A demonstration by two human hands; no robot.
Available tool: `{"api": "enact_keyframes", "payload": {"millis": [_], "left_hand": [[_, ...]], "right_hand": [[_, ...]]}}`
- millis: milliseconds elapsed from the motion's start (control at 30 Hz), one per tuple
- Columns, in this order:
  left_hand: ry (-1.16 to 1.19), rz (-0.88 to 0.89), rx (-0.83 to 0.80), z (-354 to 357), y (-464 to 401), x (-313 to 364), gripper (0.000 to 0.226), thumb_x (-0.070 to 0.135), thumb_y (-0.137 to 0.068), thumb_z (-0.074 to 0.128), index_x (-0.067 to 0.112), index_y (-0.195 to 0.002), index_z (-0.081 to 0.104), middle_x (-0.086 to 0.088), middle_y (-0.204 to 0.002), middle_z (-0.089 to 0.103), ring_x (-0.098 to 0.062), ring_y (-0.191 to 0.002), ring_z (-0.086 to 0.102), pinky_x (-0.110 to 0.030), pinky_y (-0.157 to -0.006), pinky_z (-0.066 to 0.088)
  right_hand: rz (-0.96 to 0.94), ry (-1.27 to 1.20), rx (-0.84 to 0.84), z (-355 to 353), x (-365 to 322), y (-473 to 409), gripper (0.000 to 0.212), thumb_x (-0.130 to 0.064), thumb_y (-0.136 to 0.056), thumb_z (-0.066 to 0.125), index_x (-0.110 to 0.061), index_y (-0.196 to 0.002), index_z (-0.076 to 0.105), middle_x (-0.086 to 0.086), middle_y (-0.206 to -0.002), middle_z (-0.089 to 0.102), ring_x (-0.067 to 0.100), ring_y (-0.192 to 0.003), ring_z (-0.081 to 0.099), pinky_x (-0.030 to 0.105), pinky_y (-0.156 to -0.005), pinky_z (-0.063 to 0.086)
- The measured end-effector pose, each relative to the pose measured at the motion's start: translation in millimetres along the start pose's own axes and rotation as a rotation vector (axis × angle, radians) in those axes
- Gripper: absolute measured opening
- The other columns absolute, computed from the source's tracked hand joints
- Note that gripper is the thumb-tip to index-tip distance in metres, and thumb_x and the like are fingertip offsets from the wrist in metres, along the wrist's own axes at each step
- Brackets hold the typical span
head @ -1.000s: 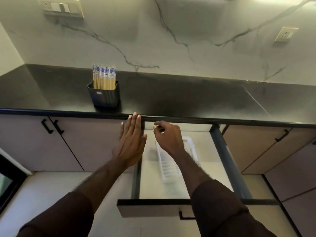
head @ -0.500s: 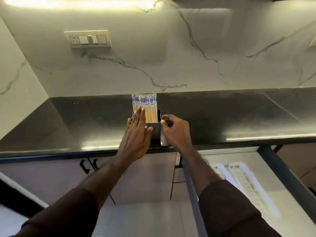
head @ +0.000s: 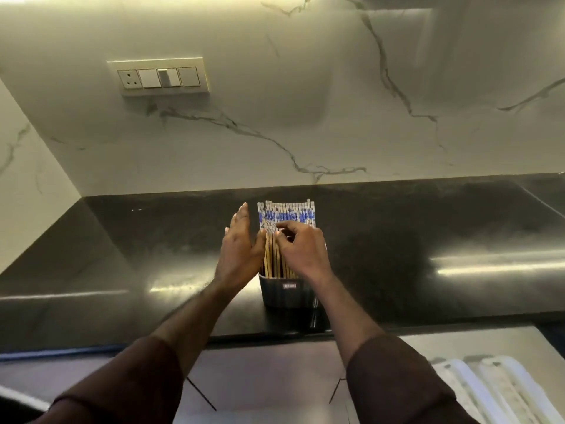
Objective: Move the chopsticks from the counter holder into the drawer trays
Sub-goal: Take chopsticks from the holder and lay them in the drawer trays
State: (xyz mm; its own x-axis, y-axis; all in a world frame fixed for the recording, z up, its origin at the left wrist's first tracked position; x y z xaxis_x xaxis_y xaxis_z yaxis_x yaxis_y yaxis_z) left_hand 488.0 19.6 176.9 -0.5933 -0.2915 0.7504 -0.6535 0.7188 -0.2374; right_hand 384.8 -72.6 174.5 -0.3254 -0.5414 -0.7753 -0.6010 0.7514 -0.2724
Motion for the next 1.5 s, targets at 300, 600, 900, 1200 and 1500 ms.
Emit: {"api": "enact_keyframes", "payload": {"millis": [300, 600, 900, 1200, 1500], "left_hand": [[0.372, -0.256, -0.099, 36, -80, -56, 0.040, 0.018, -0.094, 0.059, 0.014, -0.133, 0.053, 0.000, -0.126, 0.064, -0.017, -0.121, 0.058, -0.037, -0.101, 0.048], [0.522, -0.241, -0.022, 33, -83, -61, 0.019, 0.009, -0.086, 0.068, 0.007, -0.104, 0.073, -0.005, -0.095, 0.076, -0.014, -0.090, 0.072, -0.034, -0.085, 0.057], [0.465, -0.138, 0.120, -16, -71, -12, 0.014, 0.008, -0.086, 0.067, 0.008, -0.100, 0.072, -0.007, -0.087, 0.074, -0.020, -0.084, 0.073, -0.038, -0.080, 0.059], [0.554, 0.187, 0.143, -91, -17, 129, 0.016, 0.011, -0.085, 0.070, 0.009, -0.101, 0.071, -0.007, -0.090, 0.075, -0.017, -0.079, 0.074, -0.037, -0.077, 0.060], [0.899, 0.034, -0.239, -4, 91, 191, 0.022, 0.007, -0.083, 0.070, 0.005, -0.105, 0.069, -0.009, -0.090, 0.076, -0.023, -0.083, 0.074, -0.033, -0.075, 0.059]], "right_hand": [[-0.024, 0.089, -0.070, 46, 20, -58, 0.031, -0.026, -0.097, 0.053, -0.015, -0.124, 0.062, 0.004, -0.105, 0.074, 0.011, -0.087, 0.068, 0.024, -0.081, 0.056], [-0.044, 0.078, -0.070, 51, 22, -53, 0.028, -0.021, -0.094, 0.057, -0.012, -0.119, 0.065, 0.006, -0.102, 0.073, 0.014, -0.086, 0.068, 0.027, -0.080, 0.056], [-0.080, 0.042, -0.070, 24, -16, -35, 0.043, -0.026, -0.094, 0.059, -0.023, -0.136, 0.051, 0.004, -0.111, 0.071, 0.013, -0.092, 0.069, 0.023, -0.085, 0.053], [-0.075, -0.158, 0.125, -62, -69, 41, 0.034, -0.023, -0.092, 0.062, -0.021, -0.126, 0.059, -0.001, -0.100, 0.072, 0.003, -0.076, 0.064, 0.021, -0.070, 0.055], [0.210, -0.410, 0.035, -151, -10, 169, 0.014, -0.020, -0.090, 0.066, -0.012, -0.100, 0.071, 0.010, -0.081, 0.074, 0.025, -0.071, 0.072, 0.051, -0.075, 0.060]]}}
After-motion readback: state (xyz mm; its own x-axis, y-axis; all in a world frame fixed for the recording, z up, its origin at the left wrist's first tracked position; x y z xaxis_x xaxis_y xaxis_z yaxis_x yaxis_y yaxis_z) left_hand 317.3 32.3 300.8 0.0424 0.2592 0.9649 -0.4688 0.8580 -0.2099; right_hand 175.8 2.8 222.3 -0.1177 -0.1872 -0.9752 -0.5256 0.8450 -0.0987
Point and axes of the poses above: each hand's wrist, its own y-axis away from the middle knuckle, its own z-axis out of the palm, x = y × z, the point moved 8 cm from there along -y, towards the middle knuckle
